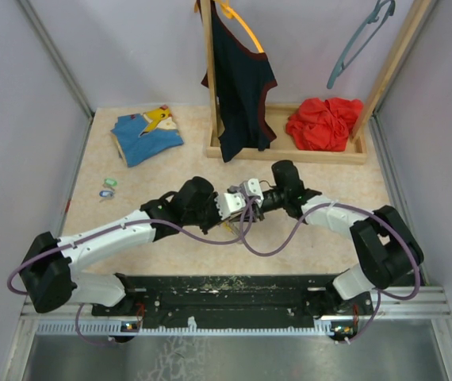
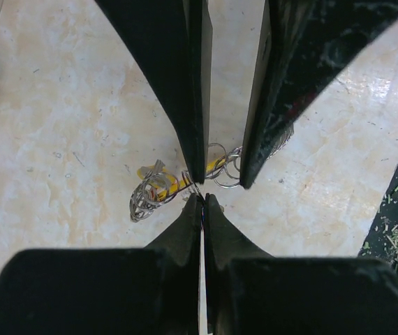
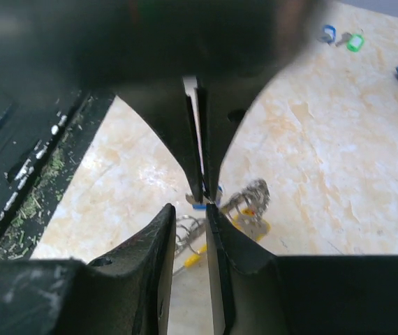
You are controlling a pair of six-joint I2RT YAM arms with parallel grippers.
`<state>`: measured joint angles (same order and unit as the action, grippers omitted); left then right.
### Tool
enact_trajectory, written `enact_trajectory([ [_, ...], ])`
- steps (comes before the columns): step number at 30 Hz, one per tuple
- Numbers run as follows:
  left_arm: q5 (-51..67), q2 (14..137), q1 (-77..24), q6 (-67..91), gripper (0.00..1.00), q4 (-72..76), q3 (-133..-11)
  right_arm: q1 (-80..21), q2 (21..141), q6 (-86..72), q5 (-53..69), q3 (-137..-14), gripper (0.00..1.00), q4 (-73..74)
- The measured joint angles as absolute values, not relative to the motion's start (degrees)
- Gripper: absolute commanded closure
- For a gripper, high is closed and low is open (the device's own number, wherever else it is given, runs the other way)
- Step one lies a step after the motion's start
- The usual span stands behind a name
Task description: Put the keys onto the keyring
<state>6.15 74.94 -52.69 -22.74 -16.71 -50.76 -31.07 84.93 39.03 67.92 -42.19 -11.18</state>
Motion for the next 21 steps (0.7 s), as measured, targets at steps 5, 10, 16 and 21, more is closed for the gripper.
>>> enact_trajectory([
  [5,5.3,73.3,-52.8,-22.8,0.99,-14.0,-49.4,-27.7,84.9,38.8,66.8,-41.8,0.74,-11.2],
  [10,5.1,70.0,-52.9,-23.5,0.99,-11.3,-47.6,-25.7,84.7,38.1,65.8,-40.5,0.74,-12.7],
  [16,6.1,69.8,-52.9,-25.1,0.99,-10.7,-47.6,-25.7,84.7,36.8,67.4,-40.5,0.74,-14.3],
  [21,7.7,70.0,-52.6,-25.8,0.99,-11.4,-47.9,-26.4,84.7,33.9,68.7,-39.9,0.74,-18.7],
])
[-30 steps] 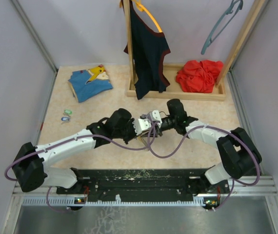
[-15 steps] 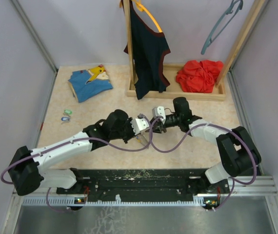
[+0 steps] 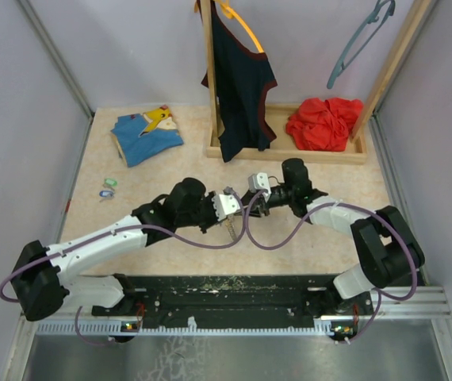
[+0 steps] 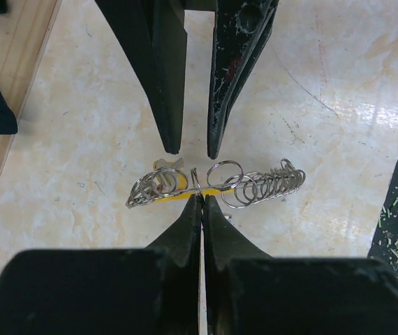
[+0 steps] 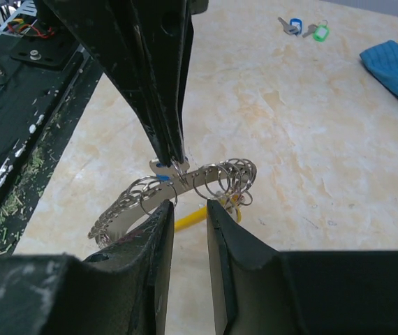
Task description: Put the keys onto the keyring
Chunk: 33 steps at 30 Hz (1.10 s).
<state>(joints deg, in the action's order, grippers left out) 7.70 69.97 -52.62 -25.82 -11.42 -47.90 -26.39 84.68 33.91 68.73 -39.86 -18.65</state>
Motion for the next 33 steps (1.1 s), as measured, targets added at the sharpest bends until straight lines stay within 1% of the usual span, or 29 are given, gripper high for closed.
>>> enact_trajectory([
  [8,9.2,71.7,-52.3,-26.0,0.99,-13.5,-49.6,-28.8,84.9,32.7,69.4,-39.8,0.74,-20.6],
  [13,9.9,72.2,-52.0,-26.0,0.99,-13.9,-50.0,-29.6,85.2,32.4,69.9,-39.9,0.76,-20.6],
  [19,10.7,72.9,-52.0,-25.8,0.99,-14.8,-50.7,-29.9,86.3,32.4,70.1,-40.0,0.85,-20.3],
  [21,10.8,73.1,-51.9,-25.8,0.99,-15.1,-50.9,-30.0,86.4,32.4,70.2,-40.3,0.91,-20.1],
  [23,11.2,73.2,-51.7,-25.7,0.99,-15.4,-51.0,-30.0,86.5,32.4,70.1,-40.3,1.00,-20.1],
  [26,11.5,73.7,-51.5,-25.3,0.99,-15.4,-51.0,-30.0,86.5,32.1,70.1,-40.3,1.00,-19.9],
  [28,11.6,73.8,-51.0,-24.8,0.91,-15.4,-51.0,-30.0,86.5,31.4,69.9,-40.3,1.00,-20.1],
  [33,11.7,72.9,-48.9,-22.1,0.58,-11.3,-48.8,-29.9,86.5,25.8,69.3,-39.4,1.00,-26.0],
])
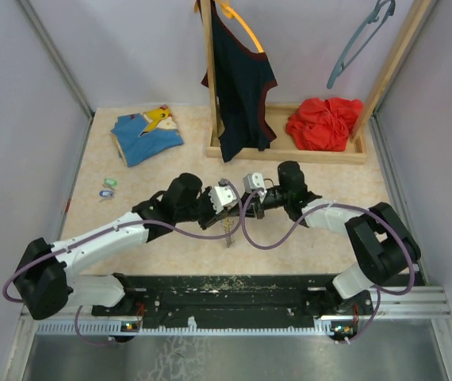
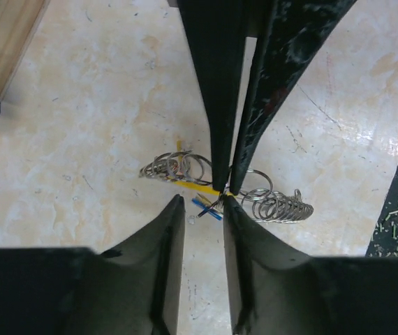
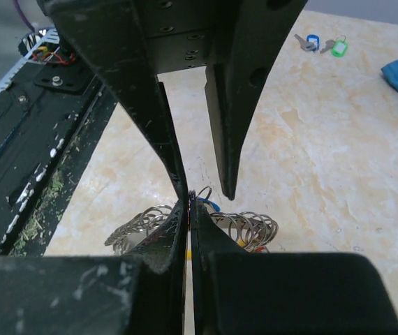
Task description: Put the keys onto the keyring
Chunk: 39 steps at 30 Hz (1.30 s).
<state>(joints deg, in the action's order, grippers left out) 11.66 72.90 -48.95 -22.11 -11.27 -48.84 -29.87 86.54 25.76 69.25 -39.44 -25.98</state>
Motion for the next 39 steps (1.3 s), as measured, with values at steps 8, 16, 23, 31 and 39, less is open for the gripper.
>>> enact_trajectory([
  [8,11.7,64.3,-46.0,-16.3,0.46,2.2,-38.2,-28.4,86.7,8.9,70.2,-33.5,1.00,-49.0],
  [16,16.5,60.0,-41.1,-10.1,0.46,14.3,-31.4,-27.1,93.9,-13.6,72.2,-31.6,1.00,-79.3],
  [23,21.2,60.4,-40.6,-7.5,0.45,18.3,-31.0,-26.7,98.0,-23.1,73.4,-31.6,1.00,-87.8],
  [31,24.7,60.5,-40.6,-6.6,0.47,19.8,-29.4,-26.7,97.9,-25.1,73.5,-31.6,1.00,-89.2],
  [39,26.2,62.5,-40.6,-6.2,0.53,19.8,-29.3,-26.7,97.9,-25.6,73.5,-31.6,1.00,-89.2],
])
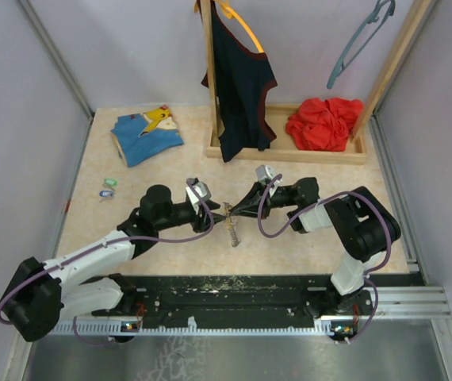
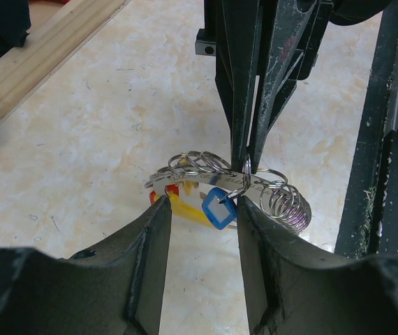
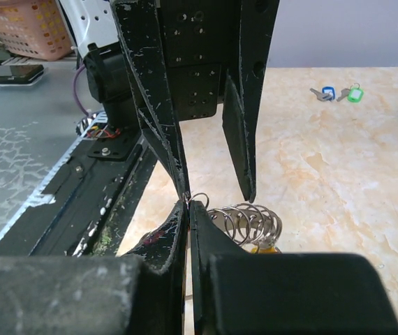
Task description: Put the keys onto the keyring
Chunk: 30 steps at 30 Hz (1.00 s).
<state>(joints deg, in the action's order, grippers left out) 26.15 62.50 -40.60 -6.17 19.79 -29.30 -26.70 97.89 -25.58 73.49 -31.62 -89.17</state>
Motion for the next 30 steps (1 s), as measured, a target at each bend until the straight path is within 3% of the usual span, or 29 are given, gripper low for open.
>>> enact_trajectory([
  [13,29.2,66.6,-40.6,-4.4,0.55,22.1,-29.8,-26.7,97.9,-25.8,73.6,-31.6,1.00,-89.2],
  [26,31.2,72.8,-40.1,-1.8,0.72,23.3,-31.3,-26.9,94.1,-26.2,73.6,-31.6,1.00,-89.2],
  [28,31.6,72.5,-39.4,-1.0,0.68,24.5,-30.9,-26.9,94.1,-26.2,73.6,-31.6,1.00,-89.2],
  [30,32.6,71.4,-37.9,0.2,0.56,26.7,-29.4,-26.9,94.1,-26.2,73.6,-31.6,1.00,-89.2],
])
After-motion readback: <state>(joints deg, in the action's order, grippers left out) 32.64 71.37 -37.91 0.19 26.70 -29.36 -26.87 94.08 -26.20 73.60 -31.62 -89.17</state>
